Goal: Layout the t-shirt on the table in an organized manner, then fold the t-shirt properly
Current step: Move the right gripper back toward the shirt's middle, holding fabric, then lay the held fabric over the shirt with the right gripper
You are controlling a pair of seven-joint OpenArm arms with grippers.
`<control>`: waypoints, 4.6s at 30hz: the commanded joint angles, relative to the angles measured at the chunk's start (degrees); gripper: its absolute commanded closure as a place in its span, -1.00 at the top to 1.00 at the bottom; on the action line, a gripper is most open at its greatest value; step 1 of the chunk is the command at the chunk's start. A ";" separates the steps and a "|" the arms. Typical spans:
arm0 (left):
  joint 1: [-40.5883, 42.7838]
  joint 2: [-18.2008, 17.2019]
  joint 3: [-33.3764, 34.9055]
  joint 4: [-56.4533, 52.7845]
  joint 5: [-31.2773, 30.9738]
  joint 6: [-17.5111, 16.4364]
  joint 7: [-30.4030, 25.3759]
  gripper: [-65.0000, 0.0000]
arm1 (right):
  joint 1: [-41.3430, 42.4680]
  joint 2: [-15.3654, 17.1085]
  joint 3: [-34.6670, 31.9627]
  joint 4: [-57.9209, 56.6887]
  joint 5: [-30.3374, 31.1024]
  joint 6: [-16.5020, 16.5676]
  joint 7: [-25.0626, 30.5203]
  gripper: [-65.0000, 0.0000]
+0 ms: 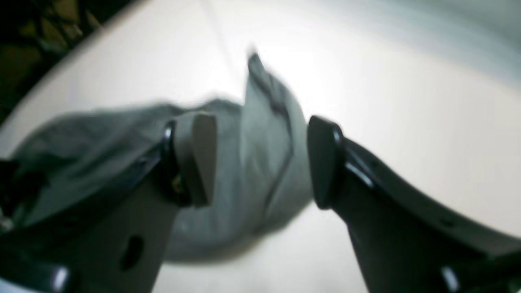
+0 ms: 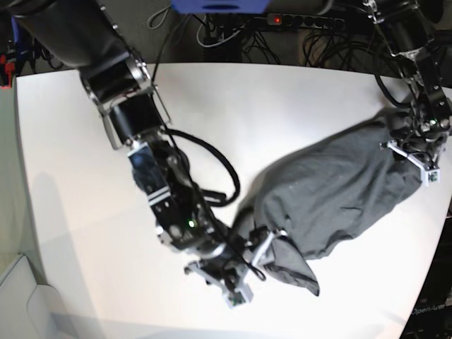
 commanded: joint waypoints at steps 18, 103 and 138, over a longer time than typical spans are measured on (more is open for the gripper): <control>0.78 -1.02 -0.90 3.25 -0.43 -0.11 -0.01 0.03 | -18.55 -1.12 7.54 2.91 7.14 7.60 6.62 0.32; 8.78 -3.57 -8.90 0.70 -0.43 -0.20 -2.38 0.03 | -11.25 -7.00 -7.23 -1.67 6.97 14.81 0.38 -0.80; 8.34 -5.07 -8.90 0.53 -0.34 -0.20 -2.38 0.03 | -36.39 -2.62 9.47 10.47 7.32 14.81 19.72 0.06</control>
